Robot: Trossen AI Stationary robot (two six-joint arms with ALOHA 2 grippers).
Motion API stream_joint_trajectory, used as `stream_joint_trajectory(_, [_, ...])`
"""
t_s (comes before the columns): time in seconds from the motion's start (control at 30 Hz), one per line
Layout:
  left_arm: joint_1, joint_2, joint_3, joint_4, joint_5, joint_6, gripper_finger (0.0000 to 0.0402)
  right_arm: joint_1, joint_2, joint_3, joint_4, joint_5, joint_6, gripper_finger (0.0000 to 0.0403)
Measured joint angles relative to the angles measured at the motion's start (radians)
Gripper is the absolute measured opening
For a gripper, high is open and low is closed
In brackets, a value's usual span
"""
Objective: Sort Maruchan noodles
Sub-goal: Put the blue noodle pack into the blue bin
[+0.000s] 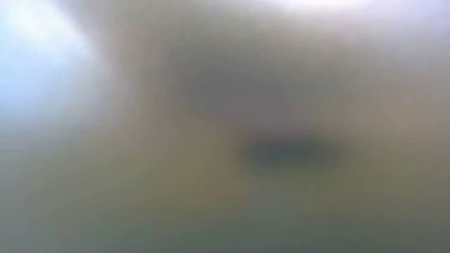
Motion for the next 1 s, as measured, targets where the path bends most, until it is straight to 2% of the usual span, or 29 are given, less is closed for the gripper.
stream_joint_trajectory(0.2, [0.032,-0.061,0.0,-0.001,0.087,0.144,0.0047,-0.002,-0.037,0.141,-0.278,0.183,-0.12,0.0125])
stream_joint_trajectory(0.33, [0.055,-0.147,0.0,-0.022,0.136,0.3,0.0046,-0.006,-0.087,0.174,-0.353,0.245,-0.134,0.0123])
stream_joint_trajectory(0.47, [0.065,-0.276,0.0,-0.171,0.16,0.445,0.0046,-0.007,-0.165,0.153,-0.358,0.246,-0.078,0.0121])
stream_joint_trajectory(0.6, [0.041,-0.451,0.0,-0.447,0.235,0.577,0.0046,-0.007,-0.25,0.096,-0.361,0.247,-0.003,0.0121])
stream_joint_trajectory(0.77, [-0.067,-0.685,0.0,-0.766,0.243,0.568,0.0046,-0.004,-0.353,-0.016,-0.371,0.247,0.143,0.0119])
stream_joint_trajectory(0.87, [-0.178,-0.796,0.0,-0.87,0.241,0.49,0.0046,0.002,-0.396,-0.085,-0.409,0.265,0.189,0.0117])
stream_joint_trajectory(1.0, [-0.362,-0.875,0.0,-0.971,0.214,0.354,0.0046,0.024,-0.414,-0.175,-0.449,0.288,0.194,0.0114])
